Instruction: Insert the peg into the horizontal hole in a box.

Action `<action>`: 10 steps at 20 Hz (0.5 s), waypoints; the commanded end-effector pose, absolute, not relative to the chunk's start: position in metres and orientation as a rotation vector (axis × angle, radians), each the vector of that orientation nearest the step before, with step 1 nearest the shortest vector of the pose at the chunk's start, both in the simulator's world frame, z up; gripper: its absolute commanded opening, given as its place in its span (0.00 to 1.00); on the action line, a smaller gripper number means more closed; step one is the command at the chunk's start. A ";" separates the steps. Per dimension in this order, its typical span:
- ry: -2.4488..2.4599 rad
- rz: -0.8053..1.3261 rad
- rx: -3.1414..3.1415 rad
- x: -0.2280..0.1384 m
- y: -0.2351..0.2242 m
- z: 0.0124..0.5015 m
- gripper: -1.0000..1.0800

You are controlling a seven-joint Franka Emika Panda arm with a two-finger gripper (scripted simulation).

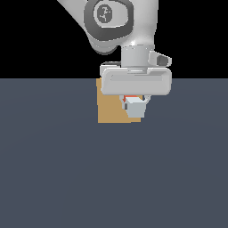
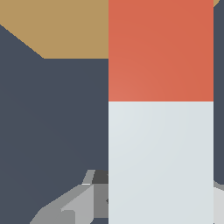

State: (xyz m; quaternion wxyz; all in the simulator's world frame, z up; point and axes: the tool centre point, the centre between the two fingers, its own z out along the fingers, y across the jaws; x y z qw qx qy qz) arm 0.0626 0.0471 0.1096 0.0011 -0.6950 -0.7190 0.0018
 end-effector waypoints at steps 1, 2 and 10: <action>-2.262 -0.001 -2.181 0.063 0.067 0.112 0.00; -2.262 -0.001 -2.181 0.062 0.076 0.113 0.00; -2.263 -0.004 -2.182 0.061 0.127 0.114 0.00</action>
